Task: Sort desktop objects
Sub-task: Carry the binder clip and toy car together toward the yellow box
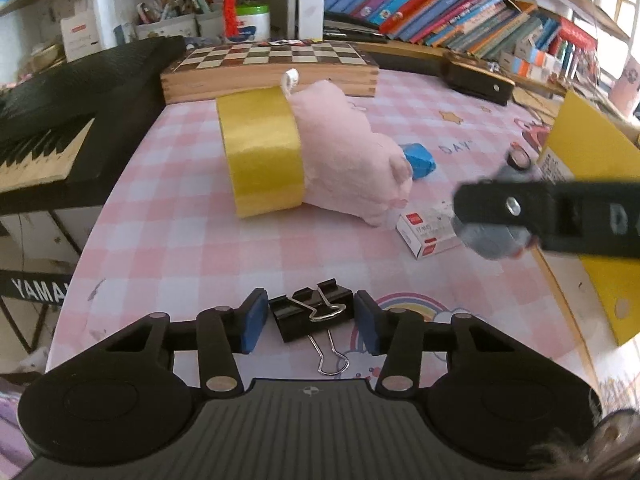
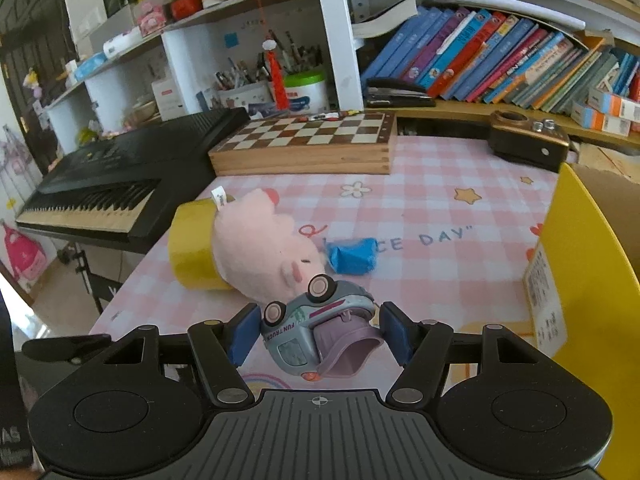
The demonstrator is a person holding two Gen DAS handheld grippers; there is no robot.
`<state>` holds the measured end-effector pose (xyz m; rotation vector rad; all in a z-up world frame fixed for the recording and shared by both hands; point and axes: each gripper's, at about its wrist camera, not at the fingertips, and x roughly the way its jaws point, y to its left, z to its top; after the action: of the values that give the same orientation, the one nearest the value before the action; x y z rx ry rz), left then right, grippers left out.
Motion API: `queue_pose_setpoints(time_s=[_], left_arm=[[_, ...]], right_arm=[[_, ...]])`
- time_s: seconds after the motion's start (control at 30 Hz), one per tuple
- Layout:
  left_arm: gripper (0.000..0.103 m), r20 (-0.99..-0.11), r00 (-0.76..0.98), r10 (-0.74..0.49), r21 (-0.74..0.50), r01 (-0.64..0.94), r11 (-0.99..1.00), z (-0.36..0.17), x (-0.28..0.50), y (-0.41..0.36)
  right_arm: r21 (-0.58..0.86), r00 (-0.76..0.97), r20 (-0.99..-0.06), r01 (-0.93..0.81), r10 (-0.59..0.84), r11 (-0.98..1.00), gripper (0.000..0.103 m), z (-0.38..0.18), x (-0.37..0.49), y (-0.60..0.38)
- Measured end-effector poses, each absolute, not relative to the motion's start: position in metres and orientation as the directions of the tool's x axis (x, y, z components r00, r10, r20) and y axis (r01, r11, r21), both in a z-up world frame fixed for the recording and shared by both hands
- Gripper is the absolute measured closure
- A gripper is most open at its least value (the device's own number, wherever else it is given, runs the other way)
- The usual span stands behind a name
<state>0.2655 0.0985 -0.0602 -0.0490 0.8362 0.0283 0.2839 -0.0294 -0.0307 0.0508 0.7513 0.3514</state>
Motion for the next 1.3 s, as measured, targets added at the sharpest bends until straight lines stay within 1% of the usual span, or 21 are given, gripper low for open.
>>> queue_pose_setpoints(time_s=[0.2,0.33,0.47,0.77,0.97,1.1,1.3], left_arm=[[0.059,-0.724,0.69,-0.021,-0.096,-0.071,0.993,-0.056,0.261,0.109],[0.059,-0.692,0.721,-0.033,-0.106,-0.056,0.993,-0.043,0.252,0.115],[0.059,-0.682,0.728,-0.063,-0.149,-0.054,0.987,-0.03,0.245,0.121],[0.059,-0.662,0.727,-0.182,-0.259,0.006,0.966,-0.004,0.227,0.124],[0.059,-0.639,0.728,-0.248,-0.302,0.059,0.951,0.012,0.213,0.122],[0.059,-0.631,0.714,-0.302,-0.354,0.081,0.932,0.019,0.204,0.122],[0.059,-0.614,0.707,-0.352,-0.369,0.137,0.919,0.028,0.186,0.115]], right_arm=[[0.17,0.663,-0.673,-0.292,0.328,0.941,0.037,-0.033,0.277,-0.035],[0.186,0.669,-0.665,-0.283,0.333,0.941,0.037,-0.03,0.274,-0.039],[0.192,0.671,-0.662,-0.28,0.335,0.941,0.037,-0.025,0.269,-0.042],[0.197,0.671,-0.66,-0.279,0.337,0.94,0.037,-0.008,0.246,-0.055],[0.195,0.678,-0.658,-0.268,0.329,0.943,0.037,0.004,0.227,-0.062],[0.192,0.68,-0.658,-0.263,0.323,0.945,0.037,0.01,0.21,-0.066],[0.172,0.685,-0.666,-0.244,0.295,0.954,0.037,0.017,0.184,-0.072]])
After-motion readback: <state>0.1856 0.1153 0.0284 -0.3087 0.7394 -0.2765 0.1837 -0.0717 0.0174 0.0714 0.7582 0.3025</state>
